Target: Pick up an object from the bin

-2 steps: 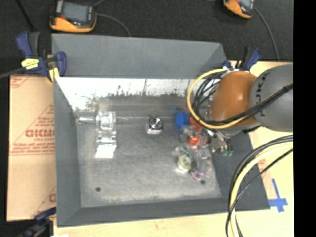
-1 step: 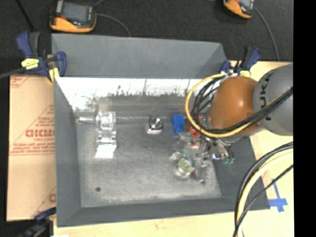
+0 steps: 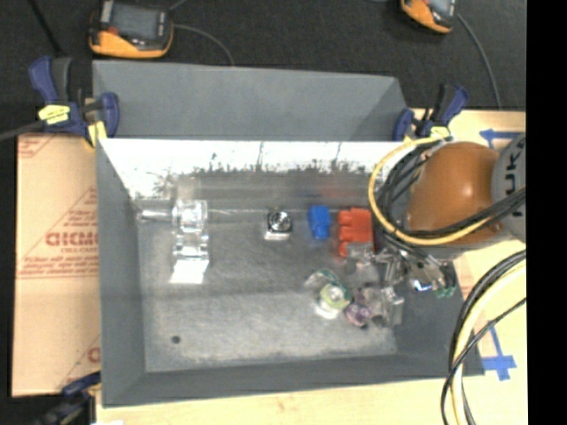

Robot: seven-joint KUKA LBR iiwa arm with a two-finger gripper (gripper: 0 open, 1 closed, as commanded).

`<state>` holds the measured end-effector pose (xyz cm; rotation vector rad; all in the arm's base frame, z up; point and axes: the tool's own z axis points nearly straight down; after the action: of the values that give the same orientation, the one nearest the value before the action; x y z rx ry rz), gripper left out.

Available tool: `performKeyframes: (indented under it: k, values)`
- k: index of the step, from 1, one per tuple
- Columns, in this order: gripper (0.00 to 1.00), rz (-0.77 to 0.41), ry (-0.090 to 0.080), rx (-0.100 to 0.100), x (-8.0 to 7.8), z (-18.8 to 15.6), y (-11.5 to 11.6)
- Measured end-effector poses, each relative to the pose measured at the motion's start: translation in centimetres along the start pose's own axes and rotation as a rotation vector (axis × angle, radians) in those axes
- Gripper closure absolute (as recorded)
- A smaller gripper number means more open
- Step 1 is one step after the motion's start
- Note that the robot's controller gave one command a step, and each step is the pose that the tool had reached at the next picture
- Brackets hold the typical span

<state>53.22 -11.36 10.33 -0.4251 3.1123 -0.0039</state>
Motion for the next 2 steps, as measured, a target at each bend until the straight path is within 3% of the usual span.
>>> performKeyframes:
  k: [1,2]
  values:
    - [0.0,-0.299,-0.001,0.0,-0.5,3.2,-0.7]
    - [0.0,-0.642,0.0,-0.004,0.6,3.3,2.8]
